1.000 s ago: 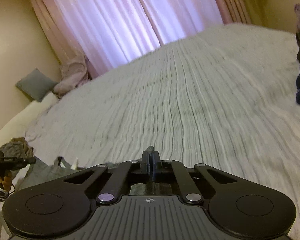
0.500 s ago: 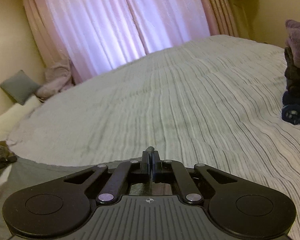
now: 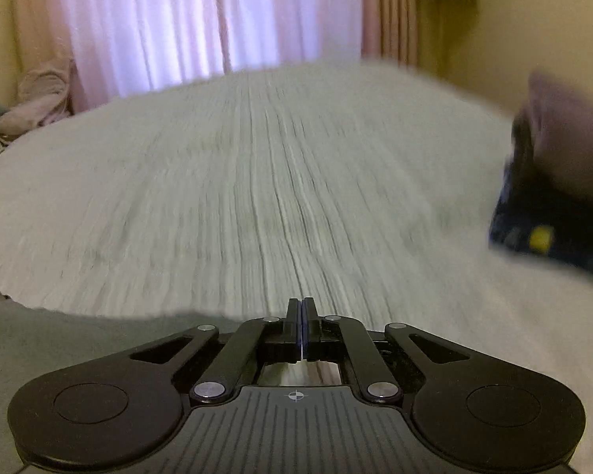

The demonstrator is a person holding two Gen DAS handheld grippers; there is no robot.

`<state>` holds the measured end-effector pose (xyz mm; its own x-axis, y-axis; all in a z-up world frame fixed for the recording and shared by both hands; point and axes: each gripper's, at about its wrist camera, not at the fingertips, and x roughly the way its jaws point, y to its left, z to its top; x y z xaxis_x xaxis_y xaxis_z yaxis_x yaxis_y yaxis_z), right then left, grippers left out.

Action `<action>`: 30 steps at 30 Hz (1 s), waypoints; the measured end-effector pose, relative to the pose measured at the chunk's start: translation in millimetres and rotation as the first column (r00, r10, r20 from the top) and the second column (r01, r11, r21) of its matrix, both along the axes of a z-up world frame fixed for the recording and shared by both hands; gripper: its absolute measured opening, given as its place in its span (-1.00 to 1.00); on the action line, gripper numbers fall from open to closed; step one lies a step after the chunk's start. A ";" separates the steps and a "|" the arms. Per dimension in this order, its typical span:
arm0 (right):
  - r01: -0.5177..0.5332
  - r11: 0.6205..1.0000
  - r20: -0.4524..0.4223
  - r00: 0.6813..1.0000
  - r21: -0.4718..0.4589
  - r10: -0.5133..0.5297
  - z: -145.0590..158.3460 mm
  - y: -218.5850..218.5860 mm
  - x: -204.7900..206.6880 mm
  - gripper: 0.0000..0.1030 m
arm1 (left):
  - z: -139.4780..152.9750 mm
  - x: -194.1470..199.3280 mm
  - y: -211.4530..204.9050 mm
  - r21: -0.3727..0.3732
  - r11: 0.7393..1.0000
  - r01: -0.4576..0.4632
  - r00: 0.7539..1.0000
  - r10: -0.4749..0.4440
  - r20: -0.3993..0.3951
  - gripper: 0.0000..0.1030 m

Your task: Fold clothes

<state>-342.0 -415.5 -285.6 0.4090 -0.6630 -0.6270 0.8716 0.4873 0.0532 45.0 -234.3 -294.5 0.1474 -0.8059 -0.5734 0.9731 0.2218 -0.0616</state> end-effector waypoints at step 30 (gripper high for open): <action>0.018 0.996 -0.167 0.985 -0.092 -0.033 -16.7 64.2 29.4 -0.23 | -13.6 -22.0 39.7 0.043 0.999 -0.008 1.000 0.009 -0.009 -0.94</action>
